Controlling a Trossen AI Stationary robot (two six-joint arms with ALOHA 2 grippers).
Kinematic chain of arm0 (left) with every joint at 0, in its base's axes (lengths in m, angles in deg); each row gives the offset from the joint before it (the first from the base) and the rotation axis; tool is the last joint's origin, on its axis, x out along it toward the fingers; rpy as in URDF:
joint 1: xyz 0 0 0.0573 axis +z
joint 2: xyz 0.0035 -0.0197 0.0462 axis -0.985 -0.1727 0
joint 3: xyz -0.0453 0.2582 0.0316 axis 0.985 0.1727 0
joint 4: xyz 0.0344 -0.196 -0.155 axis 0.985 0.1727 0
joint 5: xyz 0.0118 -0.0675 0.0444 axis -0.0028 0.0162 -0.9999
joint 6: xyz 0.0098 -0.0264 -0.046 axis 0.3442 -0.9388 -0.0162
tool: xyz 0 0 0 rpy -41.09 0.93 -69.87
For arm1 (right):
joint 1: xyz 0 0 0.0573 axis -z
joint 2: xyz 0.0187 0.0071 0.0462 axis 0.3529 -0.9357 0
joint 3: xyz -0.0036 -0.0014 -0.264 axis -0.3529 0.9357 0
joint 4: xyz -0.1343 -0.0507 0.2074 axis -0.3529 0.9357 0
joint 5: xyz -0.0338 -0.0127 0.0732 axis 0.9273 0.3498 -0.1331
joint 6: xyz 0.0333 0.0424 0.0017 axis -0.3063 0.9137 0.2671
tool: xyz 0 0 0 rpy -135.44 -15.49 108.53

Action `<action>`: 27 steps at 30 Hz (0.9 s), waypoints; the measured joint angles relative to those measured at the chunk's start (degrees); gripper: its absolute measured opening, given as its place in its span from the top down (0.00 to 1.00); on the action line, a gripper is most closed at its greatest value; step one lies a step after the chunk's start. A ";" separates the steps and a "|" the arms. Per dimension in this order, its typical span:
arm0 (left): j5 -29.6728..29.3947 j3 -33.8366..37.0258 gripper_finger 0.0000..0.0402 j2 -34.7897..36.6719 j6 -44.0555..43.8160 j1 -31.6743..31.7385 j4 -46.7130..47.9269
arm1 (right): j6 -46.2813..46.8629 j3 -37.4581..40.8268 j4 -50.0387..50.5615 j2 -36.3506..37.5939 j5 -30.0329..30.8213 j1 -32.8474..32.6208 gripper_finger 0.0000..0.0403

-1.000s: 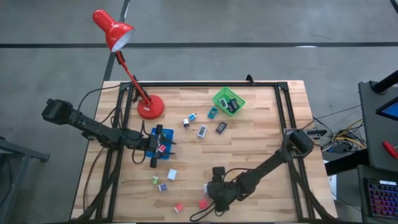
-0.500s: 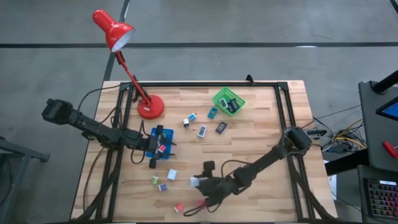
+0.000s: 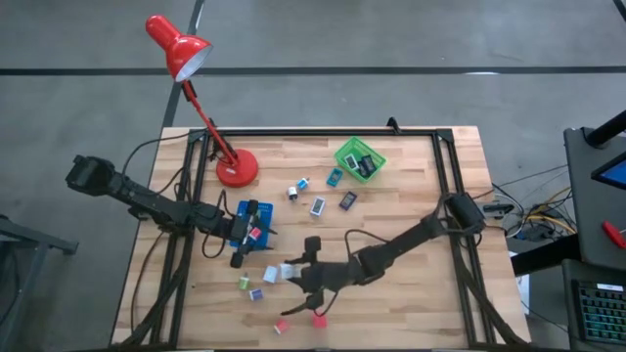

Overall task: Pick & Place Office items
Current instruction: Put the right white charger adapter into the blue basket

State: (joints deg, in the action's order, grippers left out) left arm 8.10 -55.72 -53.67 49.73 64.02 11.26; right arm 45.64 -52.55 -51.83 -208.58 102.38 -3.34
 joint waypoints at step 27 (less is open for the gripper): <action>2.12 3.78 0.50 0.00 2.16 -0.63 -18.98 | -5.69 21.62 -61.20 0.07 -13.12 9.58 0.57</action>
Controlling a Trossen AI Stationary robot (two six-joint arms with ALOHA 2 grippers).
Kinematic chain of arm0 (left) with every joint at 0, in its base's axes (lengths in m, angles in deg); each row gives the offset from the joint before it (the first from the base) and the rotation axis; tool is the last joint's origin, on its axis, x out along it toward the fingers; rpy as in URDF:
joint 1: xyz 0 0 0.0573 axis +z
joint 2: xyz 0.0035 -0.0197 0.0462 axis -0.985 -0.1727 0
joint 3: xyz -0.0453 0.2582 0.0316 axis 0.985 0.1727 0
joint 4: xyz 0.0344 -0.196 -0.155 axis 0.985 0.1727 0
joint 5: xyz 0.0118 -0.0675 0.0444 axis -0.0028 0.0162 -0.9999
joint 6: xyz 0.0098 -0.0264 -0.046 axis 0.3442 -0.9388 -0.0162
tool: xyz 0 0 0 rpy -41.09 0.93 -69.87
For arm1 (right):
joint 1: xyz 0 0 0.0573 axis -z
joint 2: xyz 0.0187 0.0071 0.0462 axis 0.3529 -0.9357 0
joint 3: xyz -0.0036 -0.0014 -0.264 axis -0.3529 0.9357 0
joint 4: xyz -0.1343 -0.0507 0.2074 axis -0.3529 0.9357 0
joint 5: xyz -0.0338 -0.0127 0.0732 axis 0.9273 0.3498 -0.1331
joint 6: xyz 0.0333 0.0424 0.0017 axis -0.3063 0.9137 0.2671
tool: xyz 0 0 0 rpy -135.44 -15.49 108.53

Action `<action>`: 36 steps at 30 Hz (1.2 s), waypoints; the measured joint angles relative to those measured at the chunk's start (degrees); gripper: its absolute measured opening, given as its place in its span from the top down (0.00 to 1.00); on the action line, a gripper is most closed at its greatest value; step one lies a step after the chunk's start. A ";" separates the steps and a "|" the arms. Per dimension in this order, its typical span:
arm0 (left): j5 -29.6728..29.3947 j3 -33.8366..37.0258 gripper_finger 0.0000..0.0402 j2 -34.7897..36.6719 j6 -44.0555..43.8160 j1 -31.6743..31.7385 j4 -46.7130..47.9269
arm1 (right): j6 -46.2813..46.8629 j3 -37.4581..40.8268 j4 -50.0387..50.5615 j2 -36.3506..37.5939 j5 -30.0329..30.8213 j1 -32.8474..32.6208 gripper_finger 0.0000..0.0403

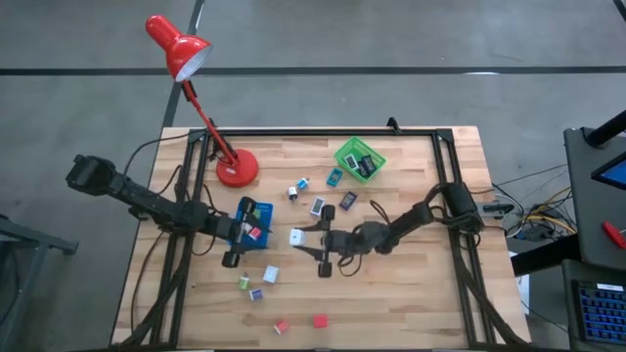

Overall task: Pick & Place Office items
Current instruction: Put the right white charger adapter into the blue basket

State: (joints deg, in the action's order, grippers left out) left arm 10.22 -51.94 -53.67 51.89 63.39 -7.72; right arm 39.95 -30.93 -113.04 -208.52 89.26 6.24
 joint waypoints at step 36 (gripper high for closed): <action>-4.86 -3.43 0.50 -20.41 0.52 1.22 -22.22 | 0.35 -3.49 1.20 -4.52 -2.16 3.05 0.57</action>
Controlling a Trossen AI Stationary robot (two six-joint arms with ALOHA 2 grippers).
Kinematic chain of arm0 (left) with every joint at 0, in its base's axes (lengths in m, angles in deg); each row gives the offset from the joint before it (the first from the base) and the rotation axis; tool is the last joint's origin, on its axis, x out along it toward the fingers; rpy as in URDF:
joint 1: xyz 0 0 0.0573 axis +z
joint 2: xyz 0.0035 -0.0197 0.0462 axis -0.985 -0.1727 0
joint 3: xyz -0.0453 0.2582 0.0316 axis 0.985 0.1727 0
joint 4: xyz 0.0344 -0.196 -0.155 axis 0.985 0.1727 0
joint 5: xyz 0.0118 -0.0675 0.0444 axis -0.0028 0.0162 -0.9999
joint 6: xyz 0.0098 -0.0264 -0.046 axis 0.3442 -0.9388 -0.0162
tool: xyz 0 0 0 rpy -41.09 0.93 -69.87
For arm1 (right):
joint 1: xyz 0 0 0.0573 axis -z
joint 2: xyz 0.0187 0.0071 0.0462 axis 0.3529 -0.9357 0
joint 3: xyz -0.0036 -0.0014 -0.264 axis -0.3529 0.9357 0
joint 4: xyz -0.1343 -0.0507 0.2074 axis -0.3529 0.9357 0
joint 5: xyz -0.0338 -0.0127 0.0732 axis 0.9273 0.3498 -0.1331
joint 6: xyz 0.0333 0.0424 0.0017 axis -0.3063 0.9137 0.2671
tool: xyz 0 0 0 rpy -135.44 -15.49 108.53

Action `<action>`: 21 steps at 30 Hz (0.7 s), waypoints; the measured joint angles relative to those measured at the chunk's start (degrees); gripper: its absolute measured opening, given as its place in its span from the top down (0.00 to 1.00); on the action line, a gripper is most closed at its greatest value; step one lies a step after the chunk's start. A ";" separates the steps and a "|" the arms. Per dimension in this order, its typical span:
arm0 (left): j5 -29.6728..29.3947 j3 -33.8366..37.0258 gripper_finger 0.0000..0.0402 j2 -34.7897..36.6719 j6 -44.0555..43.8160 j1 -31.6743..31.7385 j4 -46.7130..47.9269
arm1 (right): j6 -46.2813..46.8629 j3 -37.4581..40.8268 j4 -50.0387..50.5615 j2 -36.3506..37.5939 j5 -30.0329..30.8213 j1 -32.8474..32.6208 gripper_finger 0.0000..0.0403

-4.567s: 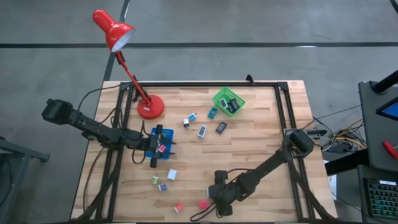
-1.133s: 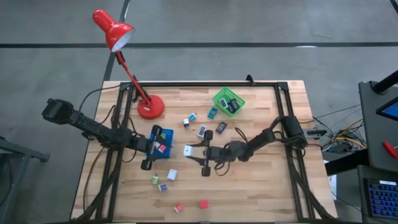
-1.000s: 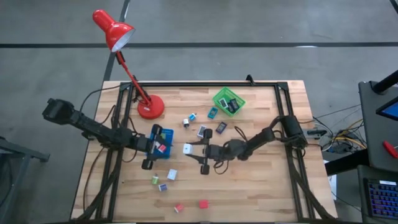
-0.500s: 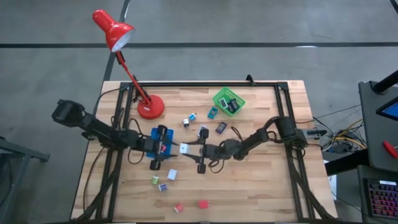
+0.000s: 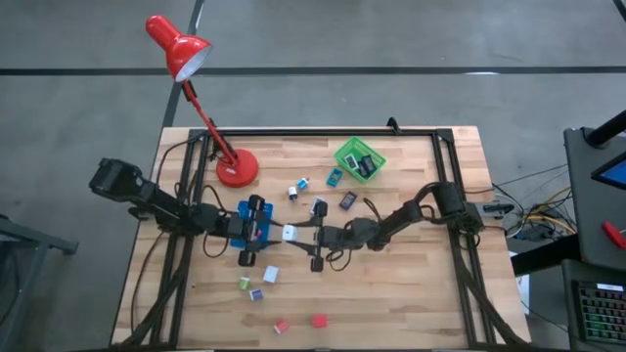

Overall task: Pick & Place Office items
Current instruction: Put the right white charger adapter into the blue basket

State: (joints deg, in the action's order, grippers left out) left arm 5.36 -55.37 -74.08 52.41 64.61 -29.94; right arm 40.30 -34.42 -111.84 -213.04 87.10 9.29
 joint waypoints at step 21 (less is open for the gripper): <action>-5.14 -0.88 0.50 -0.88 -3.11 0.04 1.47 | 0.66 0.08 0.42 -0.11 -1.51 0.70 0.57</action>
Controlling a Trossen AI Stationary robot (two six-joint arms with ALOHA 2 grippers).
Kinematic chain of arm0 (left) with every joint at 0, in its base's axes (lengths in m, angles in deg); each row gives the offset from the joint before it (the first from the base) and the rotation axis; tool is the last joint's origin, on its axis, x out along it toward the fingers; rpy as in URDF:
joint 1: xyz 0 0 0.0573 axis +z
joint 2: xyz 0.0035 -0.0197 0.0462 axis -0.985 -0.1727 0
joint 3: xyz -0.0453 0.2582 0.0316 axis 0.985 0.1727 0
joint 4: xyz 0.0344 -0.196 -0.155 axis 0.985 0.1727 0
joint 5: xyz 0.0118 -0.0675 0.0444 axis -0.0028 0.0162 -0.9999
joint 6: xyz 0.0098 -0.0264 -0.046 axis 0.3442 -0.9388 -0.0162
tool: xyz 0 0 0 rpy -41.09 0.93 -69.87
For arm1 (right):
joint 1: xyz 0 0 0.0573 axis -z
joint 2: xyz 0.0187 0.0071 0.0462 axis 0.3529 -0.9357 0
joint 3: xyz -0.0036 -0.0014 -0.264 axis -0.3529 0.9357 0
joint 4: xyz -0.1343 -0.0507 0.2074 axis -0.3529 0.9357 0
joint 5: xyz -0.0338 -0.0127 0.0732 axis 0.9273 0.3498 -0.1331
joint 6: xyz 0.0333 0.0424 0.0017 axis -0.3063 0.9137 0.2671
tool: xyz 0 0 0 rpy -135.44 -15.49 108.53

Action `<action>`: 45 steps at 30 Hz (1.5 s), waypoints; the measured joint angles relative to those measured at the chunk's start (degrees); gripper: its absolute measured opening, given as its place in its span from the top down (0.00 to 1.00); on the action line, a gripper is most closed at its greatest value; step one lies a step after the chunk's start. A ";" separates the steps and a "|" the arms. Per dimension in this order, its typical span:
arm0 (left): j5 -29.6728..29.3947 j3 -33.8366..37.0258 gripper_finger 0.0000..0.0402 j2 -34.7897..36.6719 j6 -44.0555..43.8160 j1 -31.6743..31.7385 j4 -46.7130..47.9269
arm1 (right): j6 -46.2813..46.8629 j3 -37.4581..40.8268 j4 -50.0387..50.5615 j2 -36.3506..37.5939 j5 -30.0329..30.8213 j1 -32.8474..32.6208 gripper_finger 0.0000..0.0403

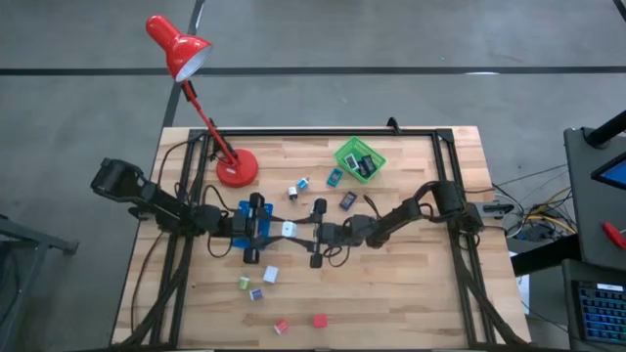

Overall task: Pick & Place Office items
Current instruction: Put the right white charger adapter into the blue basket

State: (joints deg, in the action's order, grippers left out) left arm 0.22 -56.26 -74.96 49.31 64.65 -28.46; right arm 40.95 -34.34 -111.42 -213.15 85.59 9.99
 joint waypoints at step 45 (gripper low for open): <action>4.28 -5.26 0.56 -4.37 8.60 0.13 2.52 | 0.46 -0.50 1.05 0.00 -1.67 0.13 0.57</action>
State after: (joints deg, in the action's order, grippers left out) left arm 4.50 -61.51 -79.33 57.91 64.79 -25.94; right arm 41.41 -34.84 -110.37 -213.15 83.93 10.12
